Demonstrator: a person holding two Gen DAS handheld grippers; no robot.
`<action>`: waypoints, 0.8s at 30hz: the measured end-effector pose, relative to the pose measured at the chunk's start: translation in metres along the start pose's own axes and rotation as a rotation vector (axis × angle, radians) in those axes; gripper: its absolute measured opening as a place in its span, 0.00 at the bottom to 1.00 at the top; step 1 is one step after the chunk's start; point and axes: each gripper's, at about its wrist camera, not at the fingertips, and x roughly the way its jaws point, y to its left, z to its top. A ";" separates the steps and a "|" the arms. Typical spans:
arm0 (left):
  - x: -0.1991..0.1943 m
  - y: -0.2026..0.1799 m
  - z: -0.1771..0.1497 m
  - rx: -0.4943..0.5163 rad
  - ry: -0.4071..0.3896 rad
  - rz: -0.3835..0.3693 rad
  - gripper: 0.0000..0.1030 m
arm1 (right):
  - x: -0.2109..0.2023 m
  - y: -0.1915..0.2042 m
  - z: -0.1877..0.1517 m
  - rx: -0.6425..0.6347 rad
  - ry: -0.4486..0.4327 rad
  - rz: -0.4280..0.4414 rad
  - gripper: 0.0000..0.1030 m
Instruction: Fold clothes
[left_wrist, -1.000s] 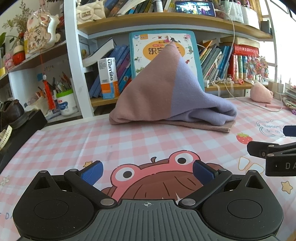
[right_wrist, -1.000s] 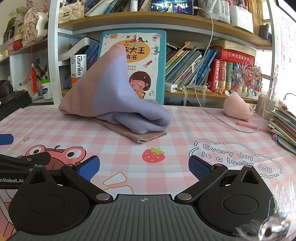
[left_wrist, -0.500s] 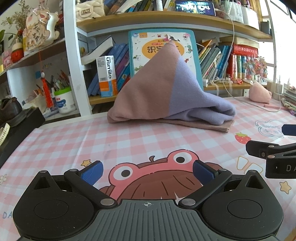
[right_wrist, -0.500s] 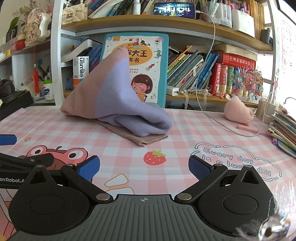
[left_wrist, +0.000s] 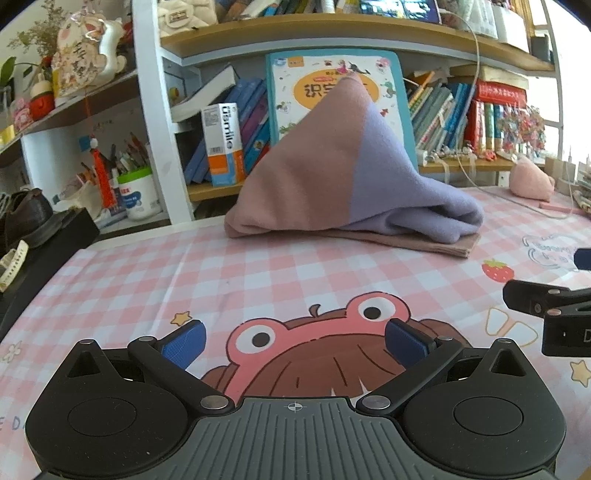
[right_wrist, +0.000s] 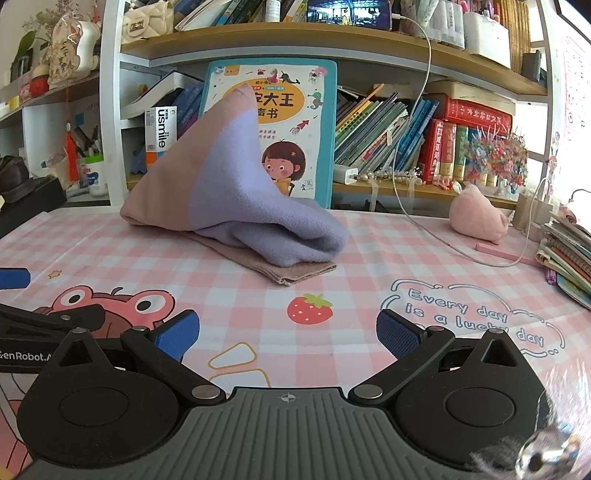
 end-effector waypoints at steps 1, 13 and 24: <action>-0.001 0.001 0.000 -0.006 -0.004 0.000 1.00 | 0.000 0.000 0.000 0.001 -0.001 -0.004 1.00; -0.004 -0.005 0.000 0.030 -0.025 -0.007 1.00 | -0.001 -0.002 0.000 0.017 -0.005 -0.015 1.00; -0.004 -0.009 0.001 0.058 -0.027 -0.017 1.00 | 0.001 -0.002 0.000 0.017 0.011 -0.005 1.00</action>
